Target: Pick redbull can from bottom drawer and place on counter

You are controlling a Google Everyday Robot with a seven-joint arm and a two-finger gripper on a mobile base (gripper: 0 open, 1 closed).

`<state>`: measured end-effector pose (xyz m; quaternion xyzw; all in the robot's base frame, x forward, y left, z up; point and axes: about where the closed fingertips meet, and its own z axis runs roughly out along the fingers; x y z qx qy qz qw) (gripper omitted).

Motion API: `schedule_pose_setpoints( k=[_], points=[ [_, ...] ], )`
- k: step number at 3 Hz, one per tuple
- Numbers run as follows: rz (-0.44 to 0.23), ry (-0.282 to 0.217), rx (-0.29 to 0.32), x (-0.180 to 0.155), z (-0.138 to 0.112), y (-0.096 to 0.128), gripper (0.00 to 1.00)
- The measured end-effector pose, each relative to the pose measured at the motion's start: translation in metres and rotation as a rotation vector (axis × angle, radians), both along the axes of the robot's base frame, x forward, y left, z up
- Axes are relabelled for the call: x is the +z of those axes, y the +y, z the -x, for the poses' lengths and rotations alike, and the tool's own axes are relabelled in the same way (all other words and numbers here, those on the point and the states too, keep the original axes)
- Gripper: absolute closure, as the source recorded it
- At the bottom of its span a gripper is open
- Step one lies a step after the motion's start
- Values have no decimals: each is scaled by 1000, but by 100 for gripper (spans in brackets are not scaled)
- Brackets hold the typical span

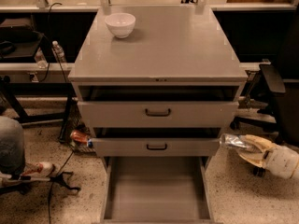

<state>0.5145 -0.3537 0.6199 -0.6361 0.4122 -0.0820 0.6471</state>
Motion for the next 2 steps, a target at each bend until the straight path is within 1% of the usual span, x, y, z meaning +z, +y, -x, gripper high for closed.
schedule_pose_setpoints(
  k=[1,2],
  points=[
    [0,0,0,0,0,0,100],
    [0,-26,-16,33,-7,-12,100]
  ],
)
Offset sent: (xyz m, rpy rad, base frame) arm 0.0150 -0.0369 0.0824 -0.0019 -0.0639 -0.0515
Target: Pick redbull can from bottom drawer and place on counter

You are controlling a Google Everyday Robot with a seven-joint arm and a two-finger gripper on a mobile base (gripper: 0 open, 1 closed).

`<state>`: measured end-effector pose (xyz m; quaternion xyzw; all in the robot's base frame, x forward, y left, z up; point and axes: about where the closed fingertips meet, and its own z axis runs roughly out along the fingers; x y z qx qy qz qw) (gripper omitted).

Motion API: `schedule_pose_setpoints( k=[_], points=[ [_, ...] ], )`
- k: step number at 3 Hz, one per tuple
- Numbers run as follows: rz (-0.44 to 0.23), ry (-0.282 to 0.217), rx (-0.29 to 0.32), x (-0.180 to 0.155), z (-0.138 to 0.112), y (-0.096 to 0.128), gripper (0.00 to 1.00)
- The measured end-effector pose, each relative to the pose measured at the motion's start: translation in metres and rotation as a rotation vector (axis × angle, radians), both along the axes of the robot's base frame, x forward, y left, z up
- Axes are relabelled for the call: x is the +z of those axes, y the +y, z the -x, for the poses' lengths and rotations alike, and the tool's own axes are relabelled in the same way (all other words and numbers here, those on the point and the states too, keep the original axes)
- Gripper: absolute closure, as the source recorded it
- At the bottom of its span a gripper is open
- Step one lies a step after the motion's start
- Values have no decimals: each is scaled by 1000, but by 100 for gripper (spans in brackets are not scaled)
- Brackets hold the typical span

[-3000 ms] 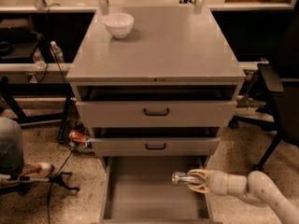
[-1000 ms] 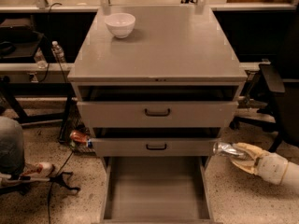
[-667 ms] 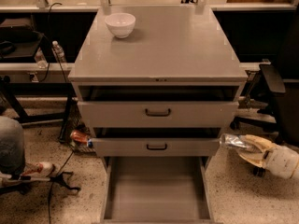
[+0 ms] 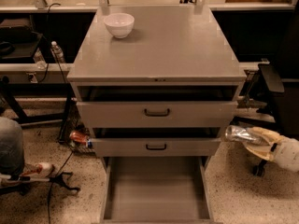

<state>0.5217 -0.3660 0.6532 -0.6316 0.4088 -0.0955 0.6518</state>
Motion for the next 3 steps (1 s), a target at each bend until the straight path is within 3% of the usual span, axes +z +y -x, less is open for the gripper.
schedule_pose_setpoints(
  k=[2,3],
  points=[
    [29,-216,9,117,-1,-14,100],
    [29,-216,5,119,-4,-14,100]
  ],
)
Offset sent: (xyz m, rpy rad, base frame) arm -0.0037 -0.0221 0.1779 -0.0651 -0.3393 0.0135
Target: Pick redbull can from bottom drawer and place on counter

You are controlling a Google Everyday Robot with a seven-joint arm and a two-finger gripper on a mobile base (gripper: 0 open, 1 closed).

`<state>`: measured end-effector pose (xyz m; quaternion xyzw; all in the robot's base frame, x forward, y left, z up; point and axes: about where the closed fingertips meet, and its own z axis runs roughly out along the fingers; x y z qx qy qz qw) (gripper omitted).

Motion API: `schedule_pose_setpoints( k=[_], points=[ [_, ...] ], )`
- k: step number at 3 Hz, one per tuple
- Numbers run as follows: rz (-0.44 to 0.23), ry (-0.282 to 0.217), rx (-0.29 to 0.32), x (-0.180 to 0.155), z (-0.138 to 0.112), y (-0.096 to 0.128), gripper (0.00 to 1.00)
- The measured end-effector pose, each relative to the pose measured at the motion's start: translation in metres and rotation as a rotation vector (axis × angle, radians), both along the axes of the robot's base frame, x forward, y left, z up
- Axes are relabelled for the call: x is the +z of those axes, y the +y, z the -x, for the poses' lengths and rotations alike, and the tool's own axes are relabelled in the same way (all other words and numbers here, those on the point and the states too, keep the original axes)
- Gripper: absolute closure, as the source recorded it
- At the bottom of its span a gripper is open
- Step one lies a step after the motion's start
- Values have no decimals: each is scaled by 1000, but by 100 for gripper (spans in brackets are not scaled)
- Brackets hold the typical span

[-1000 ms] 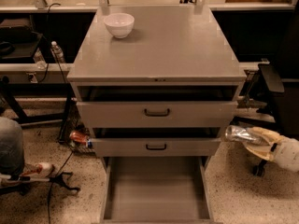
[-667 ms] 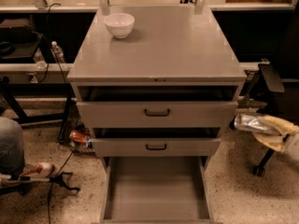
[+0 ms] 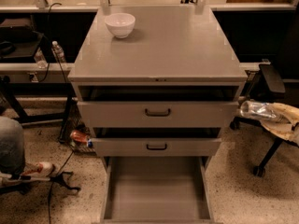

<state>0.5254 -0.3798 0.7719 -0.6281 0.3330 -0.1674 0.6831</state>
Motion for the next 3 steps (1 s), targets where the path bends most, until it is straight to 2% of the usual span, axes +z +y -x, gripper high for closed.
schedule_pose_setpoints(
  k=[1,3],
  points=[
    [-2,-1,-12,7,-9,0,100],
    [28,140,167,49,-61,14,100]
  ],
)
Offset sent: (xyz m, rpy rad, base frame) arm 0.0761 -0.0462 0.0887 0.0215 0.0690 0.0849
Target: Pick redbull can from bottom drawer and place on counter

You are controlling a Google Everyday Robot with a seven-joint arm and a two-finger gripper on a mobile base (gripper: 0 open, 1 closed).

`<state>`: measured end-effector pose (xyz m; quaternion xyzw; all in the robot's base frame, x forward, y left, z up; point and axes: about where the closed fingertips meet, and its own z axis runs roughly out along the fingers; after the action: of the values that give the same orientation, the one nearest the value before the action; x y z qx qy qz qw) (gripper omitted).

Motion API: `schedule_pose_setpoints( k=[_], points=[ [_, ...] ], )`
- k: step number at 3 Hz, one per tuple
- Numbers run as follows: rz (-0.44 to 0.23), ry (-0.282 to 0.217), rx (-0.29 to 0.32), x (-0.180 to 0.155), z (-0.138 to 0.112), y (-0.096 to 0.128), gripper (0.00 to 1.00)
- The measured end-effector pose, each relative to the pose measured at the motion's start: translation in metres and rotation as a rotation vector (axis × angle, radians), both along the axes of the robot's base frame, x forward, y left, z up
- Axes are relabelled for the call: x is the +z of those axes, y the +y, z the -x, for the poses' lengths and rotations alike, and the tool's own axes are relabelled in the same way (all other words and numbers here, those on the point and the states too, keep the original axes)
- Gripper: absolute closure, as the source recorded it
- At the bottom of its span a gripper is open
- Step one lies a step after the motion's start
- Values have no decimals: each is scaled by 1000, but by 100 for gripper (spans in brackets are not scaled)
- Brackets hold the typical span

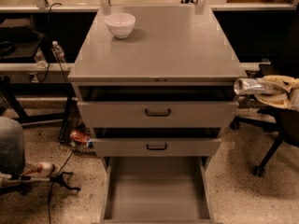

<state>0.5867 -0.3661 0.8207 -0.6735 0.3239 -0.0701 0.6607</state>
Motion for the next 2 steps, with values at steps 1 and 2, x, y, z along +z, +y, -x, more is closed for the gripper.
schedule_pose_setpoints(
  k=[1,2],
  points=[
    [57,10,39,29,-18,-6,100],
    [162,-70,3,71,-27,-28,100]
  ],
)
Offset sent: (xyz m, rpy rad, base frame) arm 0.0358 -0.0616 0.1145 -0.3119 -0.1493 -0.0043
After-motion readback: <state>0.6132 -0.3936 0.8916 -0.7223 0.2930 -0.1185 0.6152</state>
